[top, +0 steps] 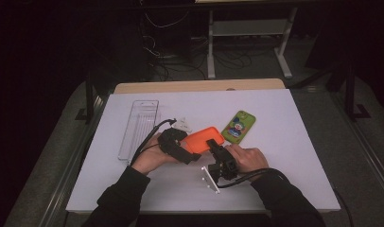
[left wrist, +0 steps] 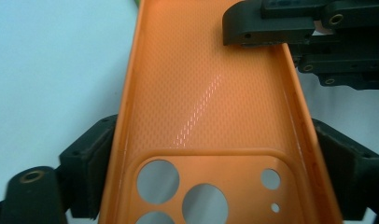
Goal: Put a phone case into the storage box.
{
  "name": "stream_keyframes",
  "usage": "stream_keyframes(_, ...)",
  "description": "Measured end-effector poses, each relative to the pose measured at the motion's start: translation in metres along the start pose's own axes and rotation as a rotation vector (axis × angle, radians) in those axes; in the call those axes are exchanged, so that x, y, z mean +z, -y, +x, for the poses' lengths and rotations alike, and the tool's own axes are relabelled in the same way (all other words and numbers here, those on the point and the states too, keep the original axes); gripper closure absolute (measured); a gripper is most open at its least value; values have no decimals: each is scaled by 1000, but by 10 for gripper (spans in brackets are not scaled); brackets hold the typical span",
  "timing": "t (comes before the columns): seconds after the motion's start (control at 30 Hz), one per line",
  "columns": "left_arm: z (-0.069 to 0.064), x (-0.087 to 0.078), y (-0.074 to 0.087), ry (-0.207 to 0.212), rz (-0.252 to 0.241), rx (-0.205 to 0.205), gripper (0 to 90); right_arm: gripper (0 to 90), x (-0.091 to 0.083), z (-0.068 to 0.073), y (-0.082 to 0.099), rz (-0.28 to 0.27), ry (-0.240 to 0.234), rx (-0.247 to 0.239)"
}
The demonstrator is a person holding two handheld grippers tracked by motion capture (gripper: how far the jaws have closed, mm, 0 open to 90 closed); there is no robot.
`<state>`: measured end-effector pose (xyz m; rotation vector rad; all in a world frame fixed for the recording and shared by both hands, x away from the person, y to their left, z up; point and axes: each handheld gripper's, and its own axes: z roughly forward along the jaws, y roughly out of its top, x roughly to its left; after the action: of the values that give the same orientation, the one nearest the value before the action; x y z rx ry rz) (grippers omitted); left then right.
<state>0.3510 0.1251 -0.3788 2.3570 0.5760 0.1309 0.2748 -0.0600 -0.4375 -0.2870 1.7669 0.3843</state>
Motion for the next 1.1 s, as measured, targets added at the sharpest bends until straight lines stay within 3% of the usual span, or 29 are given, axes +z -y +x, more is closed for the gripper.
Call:
stream_keyframes(0.07, -1, -1, 0, 2, -14, -21, 62, 782, 0, -1, 1, 4, -1, -2)
stream_keyframes(0.1, 0, -2, 0, 4, -11, -9, 21, 781, 0, -1, 1, 8, 1, -2)
stream_keyframes(0.2, 2, -5, 1, 6, -19, -9, 0, 781, 0, -1, 3, 12, -2, 5)
stream_keyframes(0.3, 4, -9, 2, 10, -28, 9, 0, 781, 1, -1, 4, 20, -8, 22)
stream_keyframes(0.47, 5, -16, 3, 17, -42, 7, 0, 781, 1, -4, 8, 31, -19, 38)
stream_keyframes(0.5, 5, -17, 4, 19, -52, -10, 0, 781, 1, -4, 9, 34, -22, 47)
stream_keyframes(0.53, 7, -18, 5, 17, -42, 11, 0, 781, 1, -5, 10, 36, -25, 56)
stream_keyframes(0.57, 6, -18, 6, 16, -60, -11, 0, 781, 1, -5, 11, 39, -26, 57)
stream_keyframes(0.67, 10, -22, 7, 7, -43, 13, 0, 781, 1, -7, 15, 43, -29, 62)
stream_keyframes(0.7, 9, -22, 8, 7, -53, -10, 0, 781, 0, -8, 16, 48, -37, 73)
stream_keyframes(0.73, 11, -23, 9, 7, -47, -2, 0, 781, 0, -8, 17, 53, -48, 100)
stream_keyframes(0.93, 15, -24, 9, 2, -40, 11, 0, 781, 0, -13, 25, 58, -65, 141)
stream_keyframes(0.97, 14, -23, 9, 2, -51, -10, 0, 781, 1, -13, 27, 56, -71, 169)
stream_keyframes(1.1, 16, -24, 11, -8, -34, 12, 0, 781, -1, -17, 30, 67, -85, 239)
